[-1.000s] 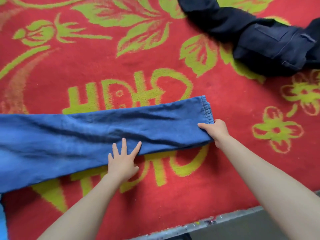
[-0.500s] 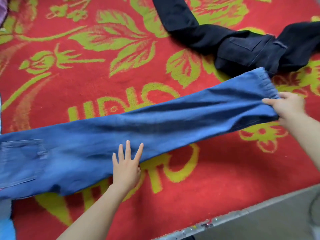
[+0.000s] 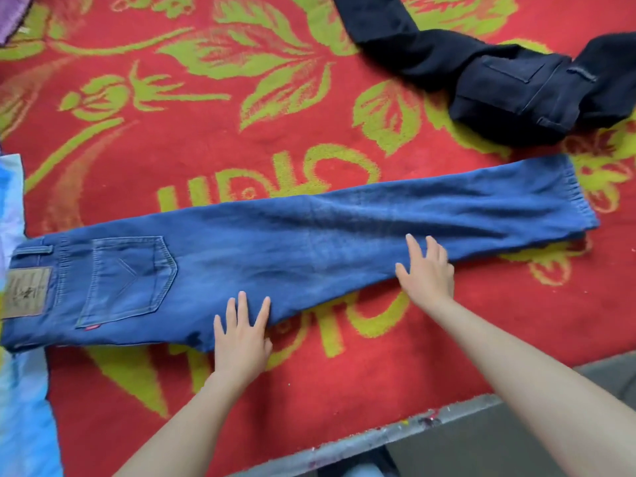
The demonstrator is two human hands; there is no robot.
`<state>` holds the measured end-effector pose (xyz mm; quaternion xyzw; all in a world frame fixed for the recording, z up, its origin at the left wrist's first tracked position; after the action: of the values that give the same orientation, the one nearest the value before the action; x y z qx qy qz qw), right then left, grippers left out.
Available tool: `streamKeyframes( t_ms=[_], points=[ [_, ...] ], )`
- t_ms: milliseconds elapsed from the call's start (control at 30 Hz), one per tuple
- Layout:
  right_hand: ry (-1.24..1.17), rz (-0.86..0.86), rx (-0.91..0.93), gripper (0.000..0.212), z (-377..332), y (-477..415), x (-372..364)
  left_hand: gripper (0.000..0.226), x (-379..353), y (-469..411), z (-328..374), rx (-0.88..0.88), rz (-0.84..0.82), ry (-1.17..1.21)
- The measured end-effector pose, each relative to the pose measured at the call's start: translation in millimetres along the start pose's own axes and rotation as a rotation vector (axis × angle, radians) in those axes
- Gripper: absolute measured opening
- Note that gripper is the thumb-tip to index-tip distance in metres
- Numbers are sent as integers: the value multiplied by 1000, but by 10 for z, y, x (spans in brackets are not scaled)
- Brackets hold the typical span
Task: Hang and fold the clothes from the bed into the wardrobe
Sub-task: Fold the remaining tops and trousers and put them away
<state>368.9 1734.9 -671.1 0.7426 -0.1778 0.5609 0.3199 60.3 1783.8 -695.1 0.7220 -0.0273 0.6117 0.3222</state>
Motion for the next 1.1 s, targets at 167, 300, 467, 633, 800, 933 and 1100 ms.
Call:
streamKeyframes(
  t_ms=[167,300,467,633,800,933,1100],
  points=[
    [65,-93,330,62,-867,457,-379,92,-122,237,-600,57,19,15],
    [191,-101,577,66,-1414,753,-610,91,-215,409,-1155,113,74,22],
    [246,-131,815,67,-2203,1246,-852,77,-280,635,-1983,333,44,52],
    [298,-172,930,74,-2927,1679,-1173,79,-290,757,-2900,726,123,390],
    [322,-246,736,93,-3196,1689,-1368,73,-486,583,-3747,856,353,945],
    [350,-351,745,81,-3143,1680,-1509,72,-614,391,-3902,918,423,1469],
    [350,-437,726,80,-3166,1617,-1524,38,-627,235,-3768,1114,477,2003]
  ],
)
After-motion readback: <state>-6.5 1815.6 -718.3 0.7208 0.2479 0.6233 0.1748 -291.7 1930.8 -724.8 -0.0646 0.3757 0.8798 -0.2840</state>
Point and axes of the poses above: each hand's wrist, its own y-axis away from the middle knuckle, its own x-axis out of the back of the hand, z = x × y, the point moved 4 cm from there along -y, towards the middle knuckle, and after that the axes turned 8 degrees about z, right-handed, at the moved point
